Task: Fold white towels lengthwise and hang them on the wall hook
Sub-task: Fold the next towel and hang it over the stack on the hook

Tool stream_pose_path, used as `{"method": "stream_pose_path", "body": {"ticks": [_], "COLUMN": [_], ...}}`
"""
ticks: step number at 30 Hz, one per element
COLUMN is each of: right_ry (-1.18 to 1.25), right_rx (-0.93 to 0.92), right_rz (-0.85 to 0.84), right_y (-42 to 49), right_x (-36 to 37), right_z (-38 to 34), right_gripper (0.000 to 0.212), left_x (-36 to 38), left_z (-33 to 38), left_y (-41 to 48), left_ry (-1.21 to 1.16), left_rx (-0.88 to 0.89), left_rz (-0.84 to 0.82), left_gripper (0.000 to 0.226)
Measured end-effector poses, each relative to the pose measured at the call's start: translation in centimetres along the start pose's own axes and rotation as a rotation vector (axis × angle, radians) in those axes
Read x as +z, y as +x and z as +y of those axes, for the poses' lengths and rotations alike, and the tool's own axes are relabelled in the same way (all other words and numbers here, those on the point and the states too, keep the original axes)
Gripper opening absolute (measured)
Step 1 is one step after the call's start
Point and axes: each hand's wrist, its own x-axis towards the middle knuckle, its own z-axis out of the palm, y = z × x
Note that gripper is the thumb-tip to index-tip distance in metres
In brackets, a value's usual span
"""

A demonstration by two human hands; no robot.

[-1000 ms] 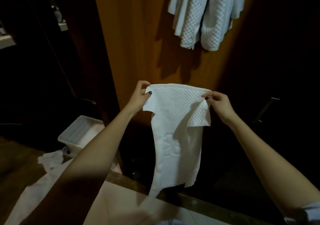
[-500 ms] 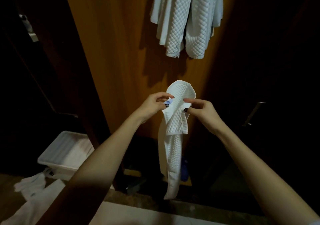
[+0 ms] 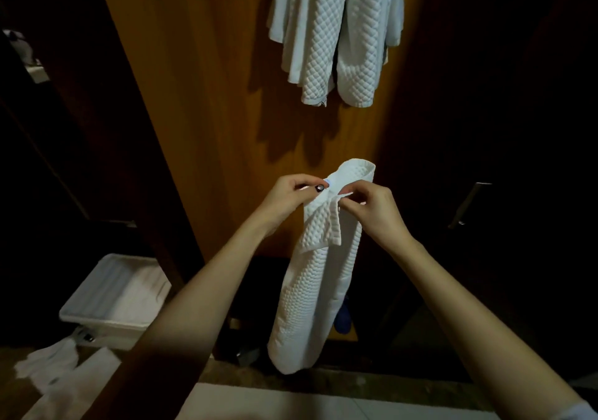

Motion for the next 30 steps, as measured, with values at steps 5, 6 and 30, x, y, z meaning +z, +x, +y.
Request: {"method": "stream_pose_path", "body": {"ticks": [5,6,30], "right_ry": [-0.094,-0.111,-0.154], "right_rx": [-0.038,-0.044,-0.134], "right_rz": [-0.033,-0.051,-0.106], "right_y": [0.5,0.5,3.2], "right_x": [-0.6,-0.6,-5.8], "right_z": [-0.3,-0.4,-0.5], "right_gripper": [0.031,0.034,0.030], "left_x": [-0.1,-0.4,0.3], "left_z": [0.1,0.3,-3.1], "left_y": [0.0,0.2,2.1], "left_ry": [-0.089,-0.104,0.196], "left_rx": [0.039,0.047,-0.136], "left_rz": [-0.025,-0.027,-0.130], "left_gripper": [0.013,0.012,0.026]}}
